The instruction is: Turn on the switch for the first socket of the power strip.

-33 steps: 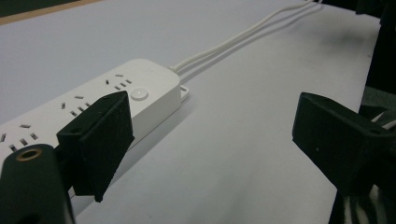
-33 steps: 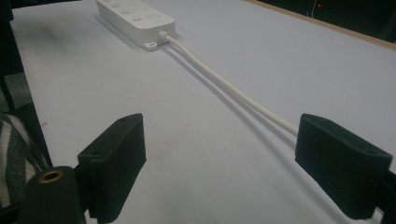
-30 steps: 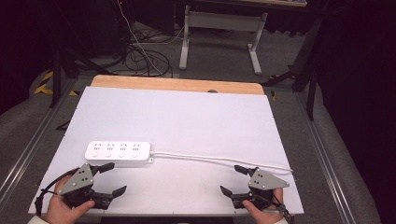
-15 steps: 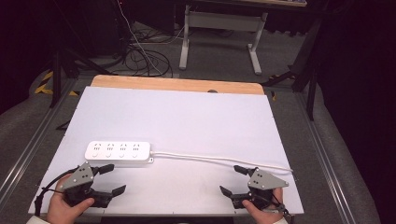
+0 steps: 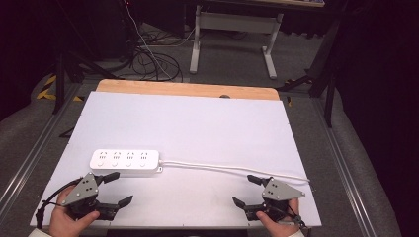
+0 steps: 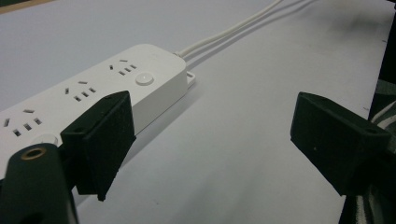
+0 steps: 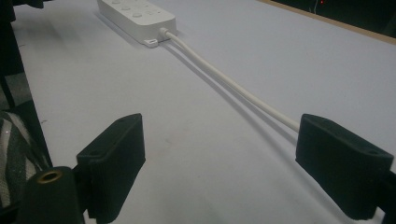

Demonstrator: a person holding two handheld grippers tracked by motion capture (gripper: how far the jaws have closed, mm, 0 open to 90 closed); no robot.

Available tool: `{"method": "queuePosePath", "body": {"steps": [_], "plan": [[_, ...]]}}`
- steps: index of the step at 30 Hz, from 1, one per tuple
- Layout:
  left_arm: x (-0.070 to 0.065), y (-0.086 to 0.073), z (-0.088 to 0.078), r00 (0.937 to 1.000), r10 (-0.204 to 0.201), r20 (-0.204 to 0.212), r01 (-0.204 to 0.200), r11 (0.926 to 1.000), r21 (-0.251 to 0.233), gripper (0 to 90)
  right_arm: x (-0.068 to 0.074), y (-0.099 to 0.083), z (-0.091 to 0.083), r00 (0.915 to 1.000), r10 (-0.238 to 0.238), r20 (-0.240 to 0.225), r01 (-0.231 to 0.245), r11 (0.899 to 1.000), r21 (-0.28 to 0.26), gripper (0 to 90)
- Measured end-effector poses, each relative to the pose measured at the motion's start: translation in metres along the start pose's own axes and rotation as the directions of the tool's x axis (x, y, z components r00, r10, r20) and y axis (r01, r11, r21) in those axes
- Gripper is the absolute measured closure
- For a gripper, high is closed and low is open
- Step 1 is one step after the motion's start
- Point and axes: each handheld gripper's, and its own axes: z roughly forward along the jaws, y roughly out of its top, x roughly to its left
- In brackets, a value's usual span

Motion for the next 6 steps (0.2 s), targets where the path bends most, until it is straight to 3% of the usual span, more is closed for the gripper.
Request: {"method": "queuePosePath", "body": {"steps": [6], "plan": [[-0.0005,0.0004,-0.0007,1.0,0.006,-0.007,-0.006,1.0,0.0,14.5,-0.0003,-0.0002,0.0,1.0,0.001,-0.001,-0.001,1.0,-0.001,16.1]]}}
